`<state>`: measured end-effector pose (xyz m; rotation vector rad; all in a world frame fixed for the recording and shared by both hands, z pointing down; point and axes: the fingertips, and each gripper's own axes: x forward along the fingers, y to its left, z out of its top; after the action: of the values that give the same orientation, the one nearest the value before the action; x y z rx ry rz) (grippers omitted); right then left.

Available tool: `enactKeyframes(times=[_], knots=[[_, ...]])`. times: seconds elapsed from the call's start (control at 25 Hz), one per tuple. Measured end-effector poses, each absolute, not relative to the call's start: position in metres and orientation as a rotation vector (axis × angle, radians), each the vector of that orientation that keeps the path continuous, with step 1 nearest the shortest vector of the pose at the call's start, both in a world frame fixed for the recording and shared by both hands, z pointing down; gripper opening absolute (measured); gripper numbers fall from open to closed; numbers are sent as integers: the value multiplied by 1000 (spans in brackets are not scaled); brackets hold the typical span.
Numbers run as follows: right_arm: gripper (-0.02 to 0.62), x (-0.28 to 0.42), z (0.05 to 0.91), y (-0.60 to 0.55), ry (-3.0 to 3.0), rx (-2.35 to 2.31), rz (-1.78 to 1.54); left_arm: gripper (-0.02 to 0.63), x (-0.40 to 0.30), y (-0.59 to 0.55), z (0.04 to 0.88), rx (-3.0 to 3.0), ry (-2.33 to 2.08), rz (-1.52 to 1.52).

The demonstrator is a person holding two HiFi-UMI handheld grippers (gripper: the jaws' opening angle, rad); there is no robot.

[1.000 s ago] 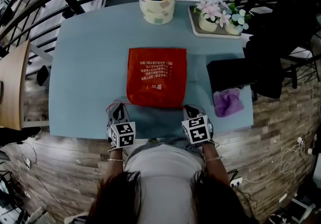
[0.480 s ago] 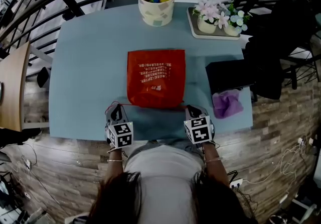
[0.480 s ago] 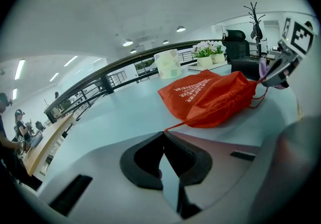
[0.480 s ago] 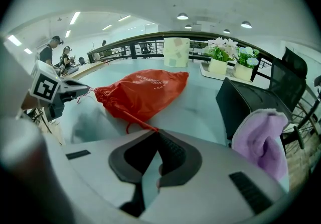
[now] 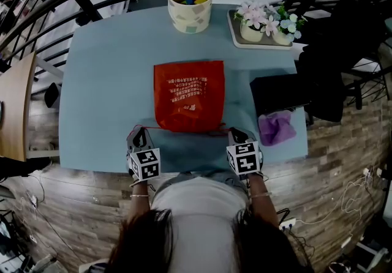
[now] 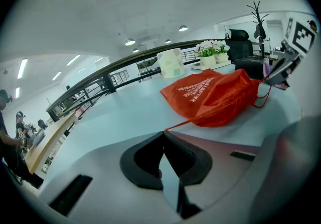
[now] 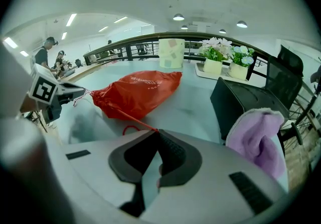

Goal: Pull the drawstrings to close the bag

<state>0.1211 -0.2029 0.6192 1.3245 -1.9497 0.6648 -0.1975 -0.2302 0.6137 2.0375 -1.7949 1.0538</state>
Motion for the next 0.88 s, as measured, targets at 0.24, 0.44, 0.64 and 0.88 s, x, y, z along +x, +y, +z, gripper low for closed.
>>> enactKeyframes(times=[0.24, 0.44, 0.64, 0.88], knots=[[29, 127, 619, -205, -1946, 1343, 671, 17, -200, -232, 614, 2026, -1803, 1047], [29, 132, 618, -206, -1942, 1353, 675, 17, -202, -235, 613, 2020, -1814, 1040], [29, 136, 619, -208, -1938, 1356, 680, 17, -203, -237, 614, 2006, -1819, 1031], [29, 148, 619, -207, -1928, 1376, 702, 17, -214, -238, 613, 1975, -1846, 1026]])
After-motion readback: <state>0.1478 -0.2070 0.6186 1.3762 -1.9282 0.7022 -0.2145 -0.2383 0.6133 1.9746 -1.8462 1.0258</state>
